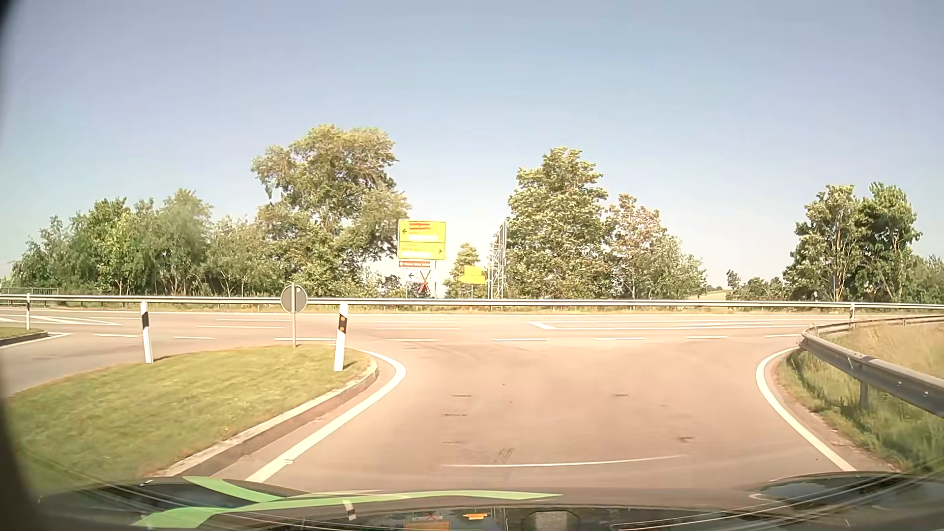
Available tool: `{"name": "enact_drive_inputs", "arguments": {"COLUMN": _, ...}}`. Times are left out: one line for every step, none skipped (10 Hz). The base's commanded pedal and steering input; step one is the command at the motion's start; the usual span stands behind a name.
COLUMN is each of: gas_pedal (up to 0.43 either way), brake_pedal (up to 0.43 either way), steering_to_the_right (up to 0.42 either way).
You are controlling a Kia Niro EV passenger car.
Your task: Follow the waypoints while adhering to traffic rules and regulations
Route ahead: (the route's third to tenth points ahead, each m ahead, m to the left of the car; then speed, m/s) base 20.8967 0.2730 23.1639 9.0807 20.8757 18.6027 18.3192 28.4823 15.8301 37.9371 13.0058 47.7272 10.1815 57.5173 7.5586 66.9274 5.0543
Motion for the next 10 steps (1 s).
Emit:
{"name": "enact_drive_inputs", "arguments": {"gas_pedal": 0.0, "brake_pedal": 0.11, "steering_to_the_right": 0.029}}
{"name": "enact_drive_inputs", "arguments": {"gas_pedal": 0.0, "brake_pedal": 0.11, "steering_to_the_right": 0.029}}
{"name": "enact_drive_inputs", "arguments": {"gas_pedal": 0.0, "brake_pedal": 0.116, "steering_to_the_right": 0.03}}
{"name": "enact_drive_inputs", "arguments": {"gas_pedal": 0.0, "brake_pedal": 0.134, "steering_to_the_right": 0.03}}
{"name": "enact_drive_inputs", "arguments": {"gas_pedal": 0.0, "brake_pedal": 0.14, "steering_to_the_right": 0.025}}
{"name": "enact_drive_inputs", "arguments": {"gas_pedal": 0.0, "brake_pedal": 0.14, "steering_to_the_right": 0.015}}
{"name": "enact_drive_inputs", "arguments": {"gas_pedal": 0.0, "brake_pedal": 0.122, "steering_to_the_right": 0.006}}
{"name": "enact_drive_inputs", "arguments": {"gas_pedal": 0.0, "brake_pedal": 0.116, "steering_to_the_right": -0.001}}
{"name": "enact_drive_inputs", "arguments": {"gas_pedal": 0.0, "brake_pedal": 0.116, "steering_to_the_right": -0.005}}
{"name": "enact_drive_inputs", "arguments": {"gas_pedal": 0.0, "brake_pedal": 0.116, "steering_to_the_right": -0.005}}
